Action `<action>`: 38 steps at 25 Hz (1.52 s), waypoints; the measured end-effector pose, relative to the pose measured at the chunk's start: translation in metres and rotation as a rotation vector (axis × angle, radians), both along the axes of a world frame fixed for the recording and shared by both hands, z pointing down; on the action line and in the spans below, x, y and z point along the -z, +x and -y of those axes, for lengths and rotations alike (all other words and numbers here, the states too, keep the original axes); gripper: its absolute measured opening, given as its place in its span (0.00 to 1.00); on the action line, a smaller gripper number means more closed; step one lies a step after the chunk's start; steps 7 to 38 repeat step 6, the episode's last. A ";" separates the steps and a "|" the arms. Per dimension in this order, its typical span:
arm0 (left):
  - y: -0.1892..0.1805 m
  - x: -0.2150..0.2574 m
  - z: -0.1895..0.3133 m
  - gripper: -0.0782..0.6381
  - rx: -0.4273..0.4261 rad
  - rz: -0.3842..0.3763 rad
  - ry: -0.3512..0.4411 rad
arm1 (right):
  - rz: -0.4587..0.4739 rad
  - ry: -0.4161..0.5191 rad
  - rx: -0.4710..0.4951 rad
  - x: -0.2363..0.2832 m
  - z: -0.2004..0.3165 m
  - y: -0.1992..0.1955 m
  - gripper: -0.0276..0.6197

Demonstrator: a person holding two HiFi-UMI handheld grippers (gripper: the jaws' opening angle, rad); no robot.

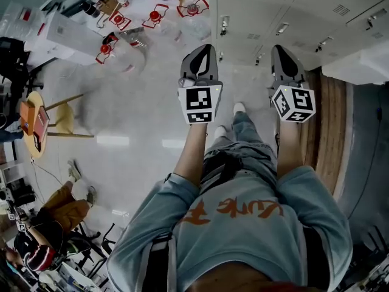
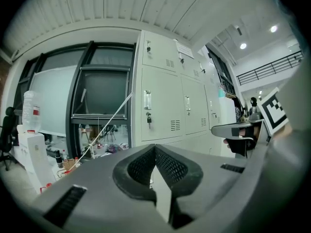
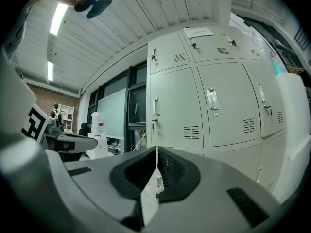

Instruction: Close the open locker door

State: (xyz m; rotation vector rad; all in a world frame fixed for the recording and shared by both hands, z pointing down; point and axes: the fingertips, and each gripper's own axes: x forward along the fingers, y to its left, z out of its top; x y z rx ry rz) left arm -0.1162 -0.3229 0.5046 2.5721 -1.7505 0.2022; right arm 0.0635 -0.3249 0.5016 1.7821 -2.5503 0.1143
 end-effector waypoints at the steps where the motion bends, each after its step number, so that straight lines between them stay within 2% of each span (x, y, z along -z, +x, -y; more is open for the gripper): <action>1: -0.004 0.000 -0.003 0.14 0.006 0.001 0.000 | 0.003 0.003 -0.002 0.000 -0.001 -0.001 0.09; 6: -0.036 -0.008 -0.027 0.14 0.050 -0.002 -0.030 | -0.005 -0.009 0.015 -0.005 -0.020 -0.023 0.09; 38: -0.036 -0.008 -0.027 0.14 0.050 -0.002 -0.030 | -0.005 -0.009 0.015 -0.005 -0.020 -0.023 0.09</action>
